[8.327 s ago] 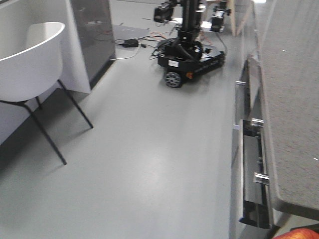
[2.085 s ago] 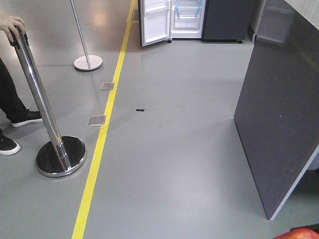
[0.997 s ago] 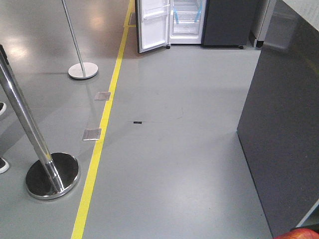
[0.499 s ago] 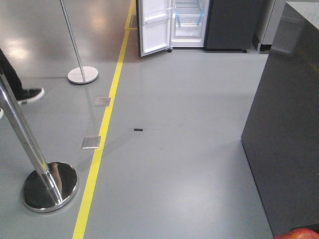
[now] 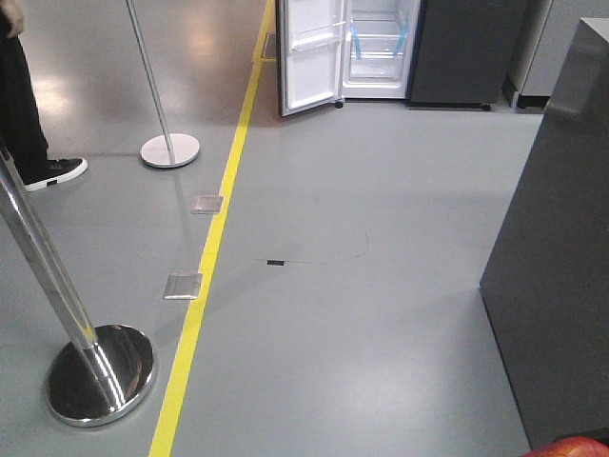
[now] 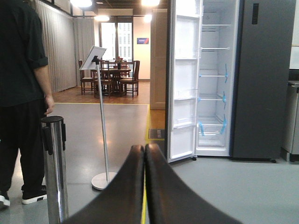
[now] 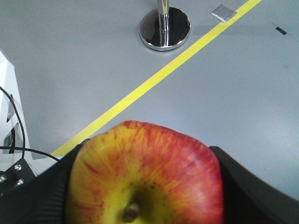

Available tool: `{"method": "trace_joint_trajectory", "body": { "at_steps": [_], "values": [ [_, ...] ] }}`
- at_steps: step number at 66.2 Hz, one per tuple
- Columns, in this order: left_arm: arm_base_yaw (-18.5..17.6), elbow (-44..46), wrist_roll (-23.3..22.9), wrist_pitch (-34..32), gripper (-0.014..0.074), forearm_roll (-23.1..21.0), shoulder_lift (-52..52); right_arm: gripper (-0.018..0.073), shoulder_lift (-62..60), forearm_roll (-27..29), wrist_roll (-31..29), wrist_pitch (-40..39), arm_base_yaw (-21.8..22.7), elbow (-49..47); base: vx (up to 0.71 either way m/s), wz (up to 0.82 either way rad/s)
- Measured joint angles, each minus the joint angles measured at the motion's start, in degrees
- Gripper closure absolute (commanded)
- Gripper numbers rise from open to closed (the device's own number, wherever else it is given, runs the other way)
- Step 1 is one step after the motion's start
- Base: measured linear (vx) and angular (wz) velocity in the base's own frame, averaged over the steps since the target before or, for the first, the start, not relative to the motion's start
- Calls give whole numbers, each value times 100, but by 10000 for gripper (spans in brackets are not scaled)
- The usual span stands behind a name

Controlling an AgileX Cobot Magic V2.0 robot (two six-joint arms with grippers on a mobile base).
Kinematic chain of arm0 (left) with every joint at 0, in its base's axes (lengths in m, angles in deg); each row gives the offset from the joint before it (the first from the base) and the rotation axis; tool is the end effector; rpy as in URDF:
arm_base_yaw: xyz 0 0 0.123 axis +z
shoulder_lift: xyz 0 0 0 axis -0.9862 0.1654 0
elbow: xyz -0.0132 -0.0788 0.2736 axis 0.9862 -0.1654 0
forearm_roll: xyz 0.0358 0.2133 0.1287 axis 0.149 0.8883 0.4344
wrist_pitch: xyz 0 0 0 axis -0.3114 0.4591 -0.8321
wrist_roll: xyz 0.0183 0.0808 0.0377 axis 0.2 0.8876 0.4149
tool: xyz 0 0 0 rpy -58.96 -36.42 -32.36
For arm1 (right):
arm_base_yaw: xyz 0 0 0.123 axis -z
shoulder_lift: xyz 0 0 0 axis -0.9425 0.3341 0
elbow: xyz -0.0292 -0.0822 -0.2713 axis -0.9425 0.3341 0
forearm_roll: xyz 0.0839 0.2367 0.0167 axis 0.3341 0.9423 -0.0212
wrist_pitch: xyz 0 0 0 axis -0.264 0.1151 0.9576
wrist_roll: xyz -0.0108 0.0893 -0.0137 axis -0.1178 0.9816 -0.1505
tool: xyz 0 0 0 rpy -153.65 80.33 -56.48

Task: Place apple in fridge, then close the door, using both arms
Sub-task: 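Drive the base along the yellow floor line toward the open fridge, then drive the base closer to the open fridge, apple held in right gripper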

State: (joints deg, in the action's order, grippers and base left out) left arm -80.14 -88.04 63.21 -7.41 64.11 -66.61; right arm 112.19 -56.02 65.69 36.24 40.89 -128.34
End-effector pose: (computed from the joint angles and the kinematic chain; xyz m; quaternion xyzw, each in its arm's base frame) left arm 0.0555 0.0007 0.2125 -0.0306 0.6514 -0.0278 0.7576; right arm 0.0554 0.0594 0.3274 -0.3312 0.8636 0.1948 0.3265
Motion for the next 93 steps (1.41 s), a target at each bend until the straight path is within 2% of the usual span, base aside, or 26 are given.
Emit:
{"method": "trace_joint_trajectory", "body": {
  "at_steps": [93],
  "values": [
    [0, 0, 0, 0, 602, 0, 0, 409, 0, 0, 0, 0, 0, 0, 22, 1]
  ]
}}
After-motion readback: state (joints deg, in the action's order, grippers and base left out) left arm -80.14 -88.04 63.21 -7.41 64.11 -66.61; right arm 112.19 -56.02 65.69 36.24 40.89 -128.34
